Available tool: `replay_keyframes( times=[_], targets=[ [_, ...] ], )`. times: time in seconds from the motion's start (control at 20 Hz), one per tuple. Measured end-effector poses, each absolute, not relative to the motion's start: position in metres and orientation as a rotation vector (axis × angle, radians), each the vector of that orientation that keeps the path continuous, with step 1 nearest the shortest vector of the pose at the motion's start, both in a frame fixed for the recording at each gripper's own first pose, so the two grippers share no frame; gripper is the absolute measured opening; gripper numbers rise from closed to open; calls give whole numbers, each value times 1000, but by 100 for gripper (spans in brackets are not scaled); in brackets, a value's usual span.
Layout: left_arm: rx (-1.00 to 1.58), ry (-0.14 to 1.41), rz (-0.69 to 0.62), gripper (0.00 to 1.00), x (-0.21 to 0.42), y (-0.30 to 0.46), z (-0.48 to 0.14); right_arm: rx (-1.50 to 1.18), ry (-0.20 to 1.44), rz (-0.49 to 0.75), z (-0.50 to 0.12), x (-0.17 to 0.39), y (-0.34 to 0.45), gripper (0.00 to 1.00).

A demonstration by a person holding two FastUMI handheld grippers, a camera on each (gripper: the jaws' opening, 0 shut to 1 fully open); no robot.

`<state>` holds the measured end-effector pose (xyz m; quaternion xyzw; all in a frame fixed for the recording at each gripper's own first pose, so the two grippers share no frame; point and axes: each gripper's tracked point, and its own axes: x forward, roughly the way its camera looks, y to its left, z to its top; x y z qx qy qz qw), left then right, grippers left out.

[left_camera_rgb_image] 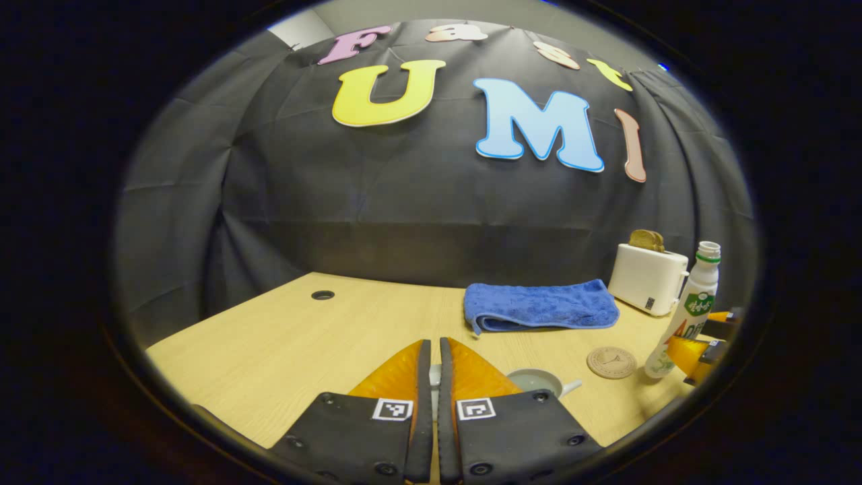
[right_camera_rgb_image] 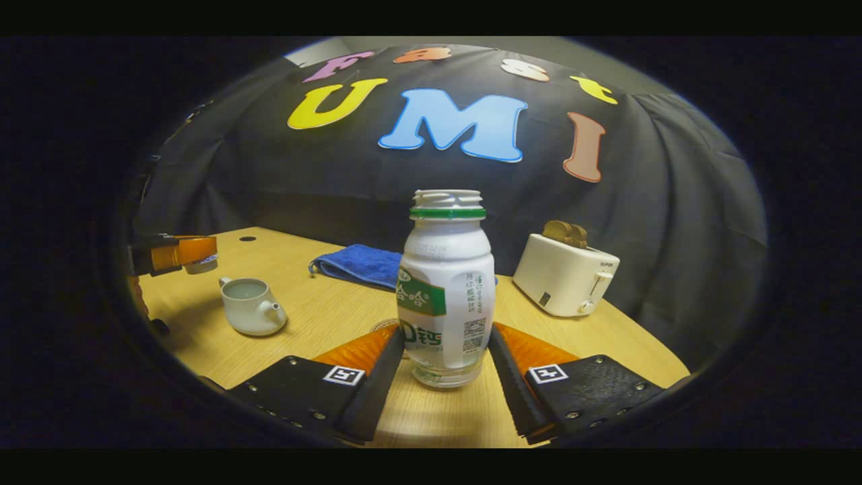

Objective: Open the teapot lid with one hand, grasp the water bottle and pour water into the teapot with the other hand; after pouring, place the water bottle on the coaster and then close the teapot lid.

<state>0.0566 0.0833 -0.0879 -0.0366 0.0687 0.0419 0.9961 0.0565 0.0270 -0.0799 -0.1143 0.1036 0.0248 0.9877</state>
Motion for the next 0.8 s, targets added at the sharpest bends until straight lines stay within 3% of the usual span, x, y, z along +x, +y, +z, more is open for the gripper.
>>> replay_keyframes(
  times=[0.75, 0.8],
  targets=[
    [-64, 143, 123, 14, 53, 103, -89, -721, 186, 73, -71, 68, 61, 74],
    [-65, 142, 129, 10, 51, 107, -91, -755, 178, 76, -70, 69, 65, 74]
  ],
)
